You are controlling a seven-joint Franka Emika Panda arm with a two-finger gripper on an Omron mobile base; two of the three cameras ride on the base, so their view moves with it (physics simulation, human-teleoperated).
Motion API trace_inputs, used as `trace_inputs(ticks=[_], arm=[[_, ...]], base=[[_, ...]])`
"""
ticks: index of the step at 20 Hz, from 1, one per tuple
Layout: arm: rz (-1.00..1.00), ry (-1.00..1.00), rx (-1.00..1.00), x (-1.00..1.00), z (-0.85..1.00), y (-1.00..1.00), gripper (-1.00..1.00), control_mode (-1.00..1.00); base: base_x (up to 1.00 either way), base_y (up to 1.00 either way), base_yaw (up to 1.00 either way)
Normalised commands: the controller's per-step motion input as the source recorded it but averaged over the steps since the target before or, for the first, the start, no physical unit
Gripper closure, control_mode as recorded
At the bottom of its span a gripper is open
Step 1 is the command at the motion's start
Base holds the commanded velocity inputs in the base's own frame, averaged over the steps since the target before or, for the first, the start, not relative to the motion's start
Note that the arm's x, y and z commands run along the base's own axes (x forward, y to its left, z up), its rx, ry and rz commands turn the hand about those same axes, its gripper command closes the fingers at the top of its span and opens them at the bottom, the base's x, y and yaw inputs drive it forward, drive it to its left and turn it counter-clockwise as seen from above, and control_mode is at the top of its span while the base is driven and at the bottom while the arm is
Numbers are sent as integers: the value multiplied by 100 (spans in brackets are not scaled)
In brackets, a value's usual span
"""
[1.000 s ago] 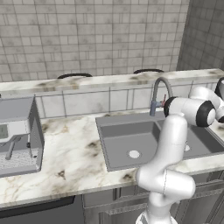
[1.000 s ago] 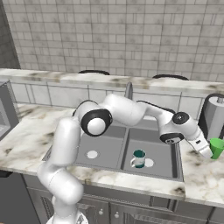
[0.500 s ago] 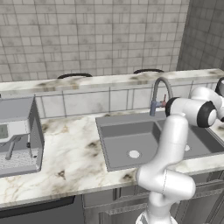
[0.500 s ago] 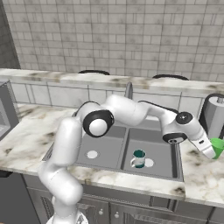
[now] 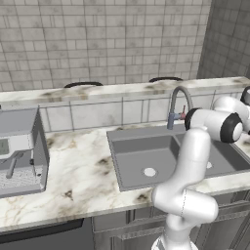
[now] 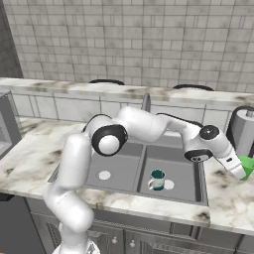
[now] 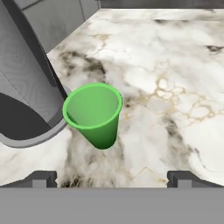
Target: Move any existing items from the left basin to the right basin for drying. Then move the cup from the counter to the left basin of the sink for washing.
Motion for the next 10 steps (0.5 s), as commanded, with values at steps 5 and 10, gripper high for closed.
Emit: trace_inputs(ticks=[5,10], arm=[[6,1,0,0,18,1,-100,-100],[9,2,0,0,12,0,-100,-100]], base=[[0,0,0],[0,0,0]])
